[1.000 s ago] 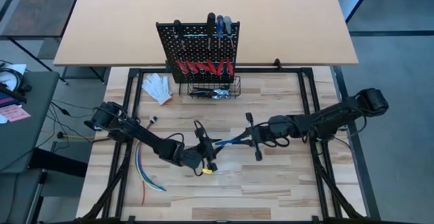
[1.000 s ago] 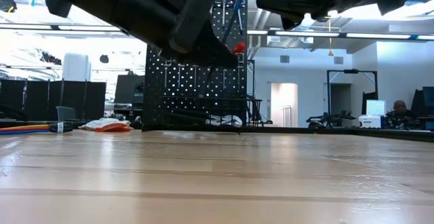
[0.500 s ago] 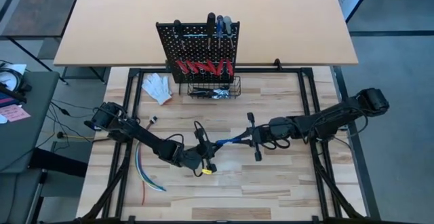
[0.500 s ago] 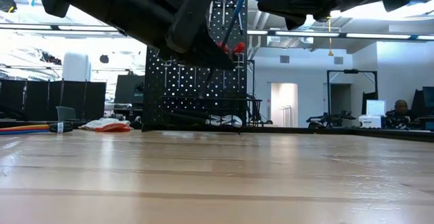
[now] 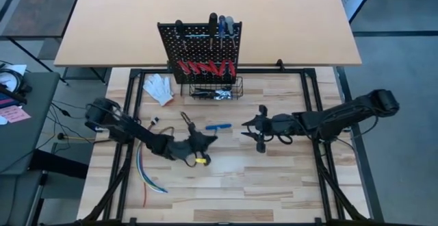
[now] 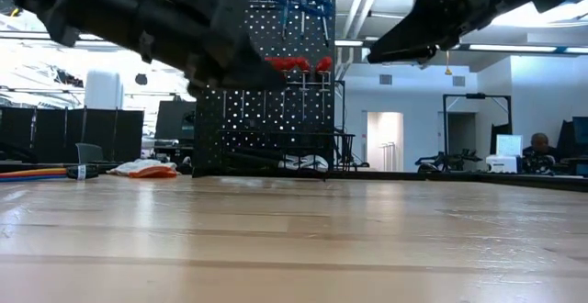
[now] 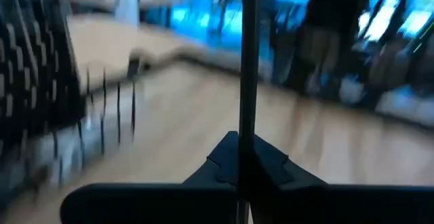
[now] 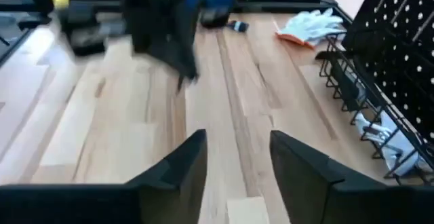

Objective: Hang tools onto peg board
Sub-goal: Hang the blue pick tool on the black pegboard

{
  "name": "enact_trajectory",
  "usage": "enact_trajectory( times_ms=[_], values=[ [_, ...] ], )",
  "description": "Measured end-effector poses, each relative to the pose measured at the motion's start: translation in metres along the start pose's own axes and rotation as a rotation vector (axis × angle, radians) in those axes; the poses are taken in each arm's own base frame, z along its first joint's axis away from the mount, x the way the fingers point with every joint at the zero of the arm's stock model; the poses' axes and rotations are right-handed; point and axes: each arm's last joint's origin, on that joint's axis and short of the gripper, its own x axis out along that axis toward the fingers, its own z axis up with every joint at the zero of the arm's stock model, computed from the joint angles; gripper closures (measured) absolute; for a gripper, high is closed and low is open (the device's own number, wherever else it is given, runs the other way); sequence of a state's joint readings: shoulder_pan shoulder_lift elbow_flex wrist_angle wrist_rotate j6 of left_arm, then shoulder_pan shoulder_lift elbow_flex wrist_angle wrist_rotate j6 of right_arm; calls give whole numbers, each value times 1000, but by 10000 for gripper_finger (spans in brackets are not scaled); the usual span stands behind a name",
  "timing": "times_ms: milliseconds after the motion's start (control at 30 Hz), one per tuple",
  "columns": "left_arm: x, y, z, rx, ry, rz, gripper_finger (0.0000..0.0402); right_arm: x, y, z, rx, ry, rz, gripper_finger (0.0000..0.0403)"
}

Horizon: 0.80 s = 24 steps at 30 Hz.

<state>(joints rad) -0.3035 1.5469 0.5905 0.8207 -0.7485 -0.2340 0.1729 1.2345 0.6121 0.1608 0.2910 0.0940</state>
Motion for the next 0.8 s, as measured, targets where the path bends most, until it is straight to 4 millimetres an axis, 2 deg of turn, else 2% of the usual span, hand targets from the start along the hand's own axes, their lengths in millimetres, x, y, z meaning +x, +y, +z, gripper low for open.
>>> enact_trajectory(
  times_ms=[200,333,467,567,800],
  values=[
    [4,51,90,-47,-203,-167,401,11,10,-9,48,30,21,229],
    [14,94,127,-77,-217,-150,401,15,18,-14,99,43,41,235],
    [24,122,149,-92,-146,-111,401,16,29,-18,125,60,61,237],
    [32,135,163,-110,-128,-104,401,15,33,-20,121,56,40,237],
    [38,151,166,-179,-113,-53,401,13,38,-20,113,51,48,237]
  ],
)
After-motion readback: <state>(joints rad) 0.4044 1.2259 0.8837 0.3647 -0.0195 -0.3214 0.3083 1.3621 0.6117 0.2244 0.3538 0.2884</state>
